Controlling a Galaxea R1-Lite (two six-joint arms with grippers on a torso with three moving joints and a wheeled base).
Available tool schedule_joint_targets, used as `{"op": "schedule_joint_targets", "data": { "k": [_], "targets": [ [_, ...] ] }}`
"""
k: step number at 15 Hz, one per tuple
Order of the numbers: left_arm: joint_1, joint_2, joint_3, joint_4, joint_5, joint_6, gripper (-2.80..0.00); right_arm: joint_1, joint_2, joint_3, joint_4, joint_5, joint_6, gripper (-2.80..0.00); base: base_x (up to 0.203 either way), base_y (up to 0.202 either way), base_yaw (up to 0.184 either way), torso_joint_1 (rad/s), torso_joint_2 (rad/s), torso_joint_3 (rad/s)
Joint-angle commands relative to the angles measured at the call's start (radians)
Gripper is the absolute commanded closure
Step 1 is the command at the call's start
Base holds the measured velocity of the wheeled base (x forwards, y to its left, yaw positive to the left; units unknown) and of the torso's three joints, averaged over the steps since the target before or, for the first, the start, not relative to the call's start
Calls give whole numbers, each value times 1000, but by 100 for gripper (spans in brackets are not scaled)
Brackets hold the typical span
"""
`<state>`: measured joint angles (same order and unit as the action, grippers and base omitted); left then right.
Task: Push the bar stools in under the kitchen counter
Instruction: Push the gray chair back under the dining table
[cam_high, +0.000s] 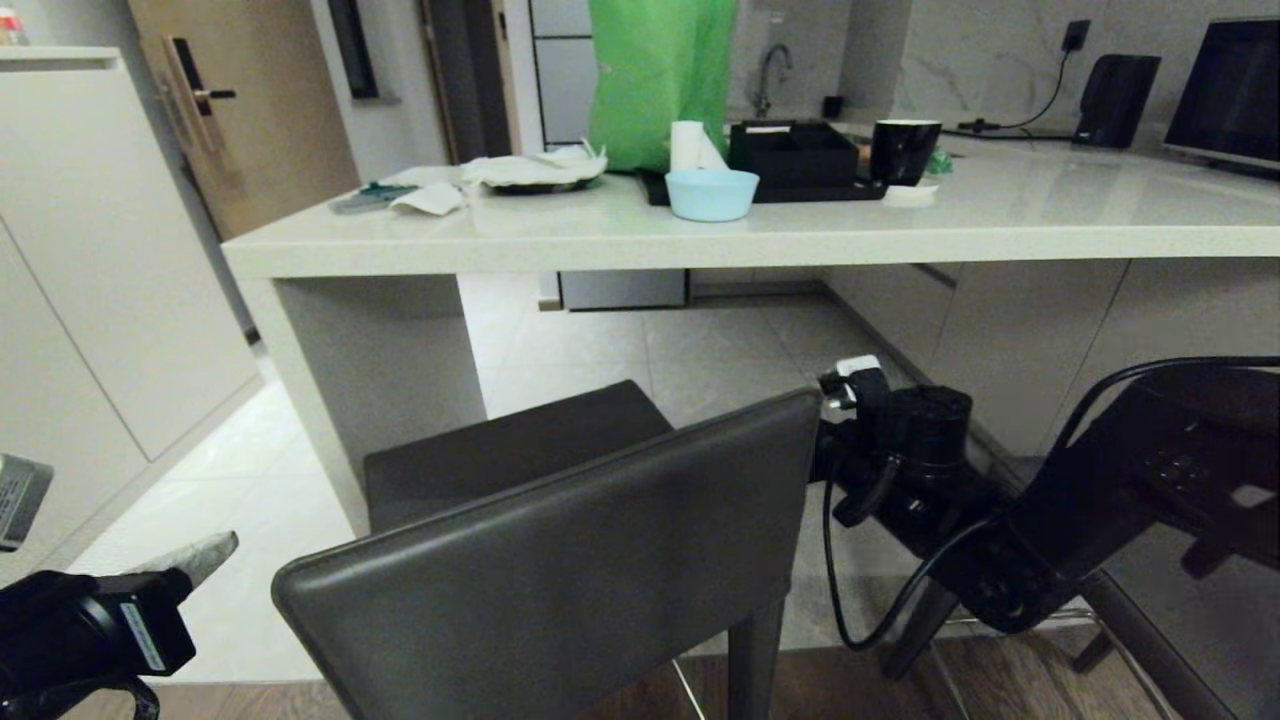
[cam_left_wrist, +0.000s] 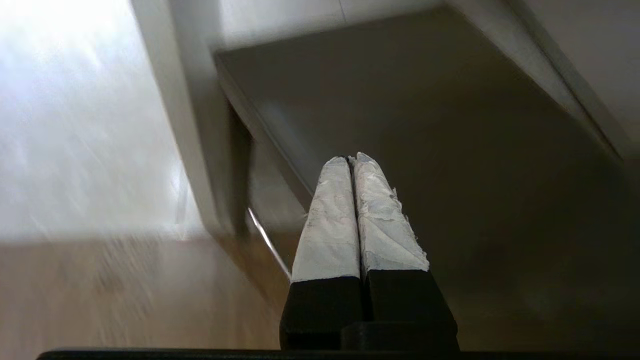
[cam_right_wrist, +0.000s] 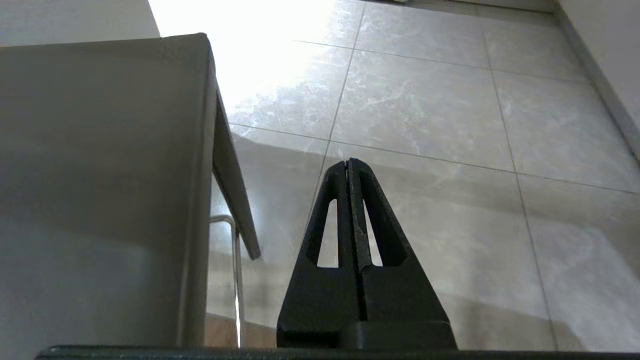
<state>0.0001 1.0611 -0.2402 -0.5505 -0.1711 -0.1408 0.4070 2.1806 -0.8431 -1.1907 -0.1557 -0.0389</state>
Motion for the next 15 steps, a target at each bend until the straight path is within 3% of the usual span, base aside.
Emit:
{"op": "schedule_joint_targets", "data": {
  "k": [1, 3, 6, 10, 15],
  "targets": [
    [-31, -103, -61, 260, 23, -11, 0, 12, 77, -57, 0, -1, -2, 0, 0, 0, 0, 0, 0, 0],
    [-83, -136, -8, 259, 120, -25, 0, 12, 87, -79, 5, -1, -2, 0, 0, 0, 0, 0, 0, 0],
    [-232, -211, 44, 282, 260, -67, 0, 12, 112, -112, 14, -1, -1, 0, 0, 0, 0, 0, 0, 0],
    [-437, -129, 40, 289, 280, -97, 0, 22, 107, -97, 10, -2, 1, 0, 0, 0, 0, 0, 0, 0],
    [-497, 188, -42, 147, 308, -122, 0, 22, 96, -85, 8, -2, -1, 0, 0, 0, 0, 0, 0, 0]
  ]
}}
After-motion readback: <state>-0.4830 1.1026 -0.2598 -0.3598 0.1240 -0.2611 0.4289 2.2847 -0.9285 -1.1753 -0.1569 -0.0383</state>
